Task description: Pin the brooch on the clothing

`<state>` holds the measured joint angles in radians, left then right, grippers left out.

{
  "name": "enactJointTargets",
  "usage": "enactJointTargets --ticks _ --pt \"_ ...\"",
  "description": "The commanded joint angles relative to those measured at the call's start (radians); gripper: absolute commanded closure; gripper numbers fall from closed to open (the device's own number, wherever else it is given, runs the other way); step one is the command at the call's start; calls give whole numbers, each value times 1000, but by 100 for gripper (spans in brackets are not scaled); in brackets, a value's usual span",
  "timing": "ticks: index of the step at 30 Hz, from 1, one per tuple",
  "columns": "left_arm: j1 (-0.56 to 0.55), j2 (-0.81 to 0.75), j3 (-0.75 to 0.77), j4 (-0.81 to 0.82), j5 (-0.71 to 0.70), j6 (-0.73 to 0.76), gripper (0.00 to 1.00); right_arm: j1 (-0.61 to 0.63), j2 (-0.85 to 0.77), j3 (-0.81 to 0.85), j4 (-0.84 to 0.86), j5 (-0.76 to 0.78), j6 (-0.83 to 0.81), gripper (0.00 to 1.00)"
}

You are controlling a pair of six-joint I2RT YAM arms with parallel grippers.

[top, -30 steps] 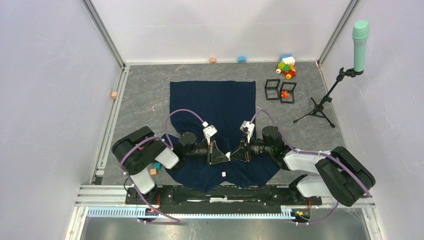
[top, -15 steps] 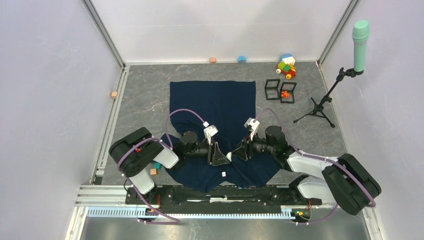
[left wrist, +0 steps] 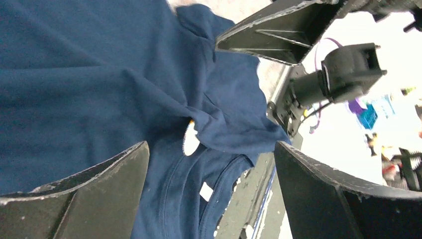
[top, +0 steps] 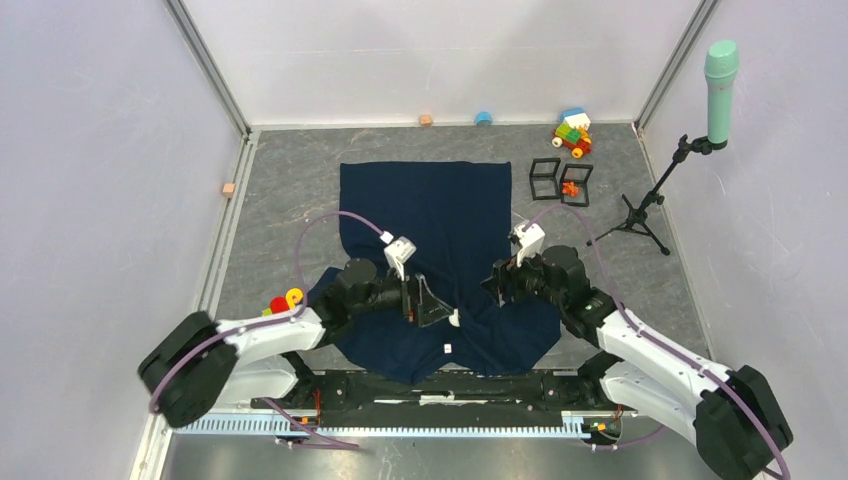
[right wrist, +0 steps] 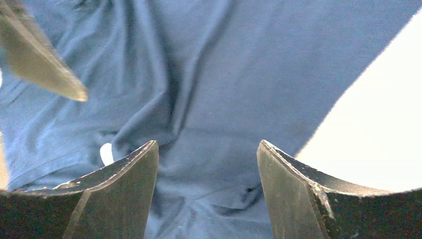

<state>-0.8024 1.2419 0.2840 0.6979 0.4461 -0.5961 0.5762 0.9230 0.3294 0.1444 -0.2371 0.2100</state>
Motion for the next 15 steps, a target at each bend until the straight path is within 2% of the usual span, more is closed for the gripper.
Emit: enactJointTargets --ticks 1,3,5,7,10,13,15 --pt "18 -209 218 -672 -321 25 0 -4 -41 150 -264 325 -32 21" --pt "68 -269 323 -899 -376 23 0 -4 -33 208 -318 418 -56 14" --pt "167 -302 396 -1015 -318 33 0 -13 11 271 -351 506 -83 9" --pt "269 -302 467 -1087 -217 73 0 -52 76 317 -348 548 -101 8" --pt "382 -218 626 -1240 -142 203 0 -143 185 377 -323 522 -113 10" --pt "461 -127 754 -1369 -194 318 0 -229 299 436 -271 497 -132 10" --pt "468 -126 746 -1337 -290 326 0 -274 375 480 -236 511 -159 10"
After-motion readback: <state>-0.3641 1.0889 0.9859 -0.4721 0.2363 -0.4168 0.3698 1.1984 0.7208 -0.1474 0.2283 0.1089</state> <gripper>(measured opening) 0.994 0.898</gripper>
